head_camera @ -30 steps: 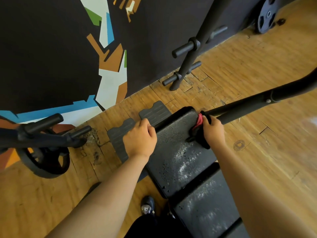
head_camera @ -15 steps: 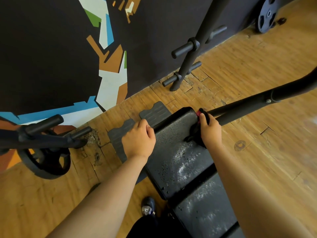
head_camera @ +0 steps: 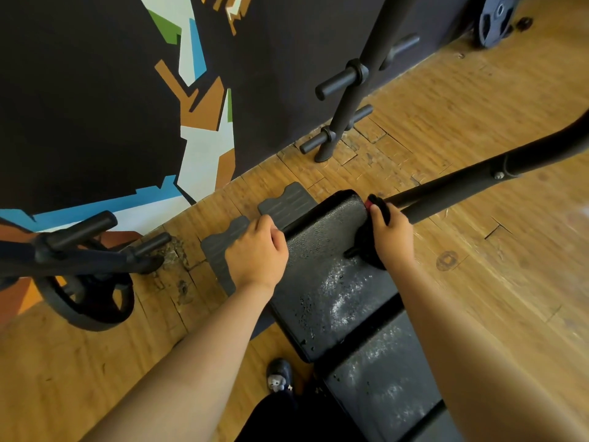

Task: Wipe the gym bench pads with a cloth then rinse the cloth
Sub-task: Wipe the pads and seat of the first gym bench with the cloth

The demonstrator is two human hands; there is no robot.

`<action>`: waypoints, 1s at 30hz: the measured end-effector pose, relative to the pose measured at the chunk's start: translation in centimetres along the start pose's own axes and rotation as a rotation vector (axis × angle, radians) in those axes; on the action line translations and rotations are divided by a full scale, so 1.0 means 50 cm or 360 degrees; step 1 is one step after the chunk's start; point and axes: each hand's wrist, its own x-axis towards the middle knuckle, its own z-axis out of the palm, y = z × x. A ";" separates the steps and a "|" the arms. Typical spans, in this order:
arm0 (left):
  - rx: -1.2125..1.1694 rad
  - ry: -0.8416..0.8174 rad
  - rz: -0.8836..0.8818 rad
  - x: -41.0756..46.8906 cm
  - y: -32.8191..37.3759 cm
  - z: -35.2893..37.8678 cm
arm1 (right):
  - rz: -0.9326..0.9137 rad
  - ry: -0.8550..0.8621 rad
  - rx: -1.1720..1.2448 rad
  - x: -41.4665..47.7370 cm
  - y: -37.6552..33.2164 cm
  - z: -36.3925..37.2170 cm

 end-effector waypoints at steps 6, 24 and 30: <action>0.0052 -0.0014 0.0003 0.000 0.002 -0.001 | 0.0013 -0.0017 -0.0006 0.004 -0.011 -0.001; -0.0010 0.0020 0.0022 0.000 0.000 0.003 | -0.0012 -0.0052 -0.0085 0.017 0.017 0.002; -0.0006 -0.0006 0.0018 0.001 -0.003 0.002 | -0.0067 0.0018 0.0033 0.004 0.019 0.006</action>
